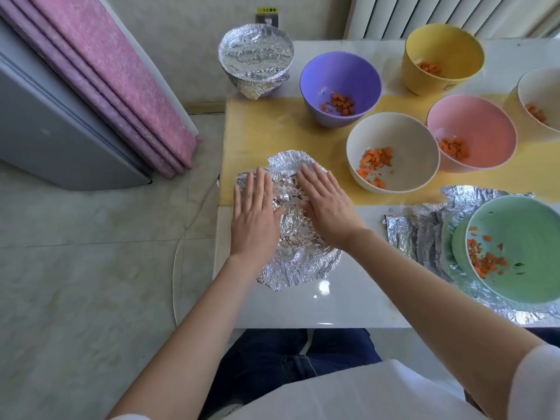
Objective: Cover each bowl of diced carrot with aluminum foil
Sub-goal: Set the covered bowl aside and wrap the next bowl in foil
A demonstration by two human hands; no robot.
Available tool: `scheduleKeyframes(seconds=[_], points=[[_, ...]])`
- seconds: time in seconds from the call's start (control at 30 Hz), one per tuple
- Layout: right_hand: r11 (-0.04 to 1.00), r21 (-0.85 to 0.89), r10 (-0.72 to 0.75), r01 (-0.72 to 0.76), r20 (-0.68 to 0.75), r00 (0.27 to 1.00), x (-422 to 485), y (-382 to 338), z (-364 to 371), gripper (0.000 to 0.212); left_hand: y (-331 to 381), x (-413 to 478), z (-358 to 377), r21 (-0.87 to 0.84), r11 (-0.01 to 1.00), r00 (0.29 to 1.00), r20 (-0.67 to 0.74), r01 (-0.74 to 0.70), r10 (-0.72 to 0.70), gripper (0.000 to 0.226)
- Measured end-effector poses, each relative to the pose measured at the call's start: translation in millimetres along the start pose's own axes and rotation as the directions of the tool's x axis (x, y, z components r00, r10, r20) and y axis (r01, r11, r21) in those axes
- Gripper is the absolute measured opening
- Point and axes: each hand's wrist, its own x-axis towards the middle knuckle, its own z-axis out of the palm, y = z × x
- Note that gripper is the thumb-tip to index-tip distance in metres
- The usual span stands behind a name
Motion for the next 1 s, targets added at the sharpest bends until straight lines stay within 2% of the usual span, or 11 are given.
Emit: scheduleKeyframes(seconds=[0.07, 0.13, 0.2, 0.27, 0.33, 0.47, 0.57, 0.67, 0.87, 1.0], points=[[0.991, 0.125, 0.043, -0.042, -0.006, 0.999, 1, 3, 0, 0.061, -1, 2, -3, -0.095, 0.995, 1.0, 0.011, 0.011, -0.01, 0.059], [0.944, 0.311, 0.13, -0.111, -0.043, 0.991, 3, 1, 1, 0.051, -3, 4, -5, -0.31, 0.95, 0.999, -0.019, 0.036, -0.044, 0.055], [0.825, 0.505, 0.319, -0.253, -0.048, 0.946, 4, 0, -2, 0.039, -5, 4, -5, -0.566, 0.817, 0.99, -0.013, 0.111, -0.143, 0.048], [0.644, 0.654, 0.501, -0.397, 0.032, 0.865, 5, -1, -5, 0.034, -9, 2, -2, -0.734, 0.654, 0.968, 0.022, 0.186, -0.251, 0.042], [0.541, 0.711, 0.557, -0.449, 0.097, 0.825, 5, -2, -5, 0.033, -11, 1, 1, -0.814, 0.528, 0.945, 0.074, 0.242, -0.319, 0.04], [0.454, 0.779, 0.58, -0.432, 0.11, 0.807, 3, -4, -2, 0.031, -8, 3, 0, -0.888, 0.33, 0.903, 0.181, 0.32, -0.389, 0.037], [0.427, 0.804, 0.589, -0.413, 0.1, 0.802, 3, -5, 1, 0.028, -5, 3, -5, -0.919, 0.199, 0.886, 0.244, 0.341, -0.394, 0.037], [0.439, 0.796, 0.588, -0.417, 0.096, 0.803, 3, -3, 4, 0.028, -5, 3, -5, -0.928, 0.159, 0.888, 0.256, 0.336, -0.383, 0.037], [0.467, 0.783, 0.587, -0.412, 0.074, 0.806, 4, -5, 1, 0.022, -8, 3, 0, -0.926, 0.146, 0.887, 0.275, 0.348, -0.37, 0.039], [0.445, 0.8, 0.599, -0.402, 0.069, 0.798, -9, -13, -3, 0.036, -8, -6, 2, -0.923, 0.157, 0.89, 0.277, 0.351, -0.361, 0.039]])
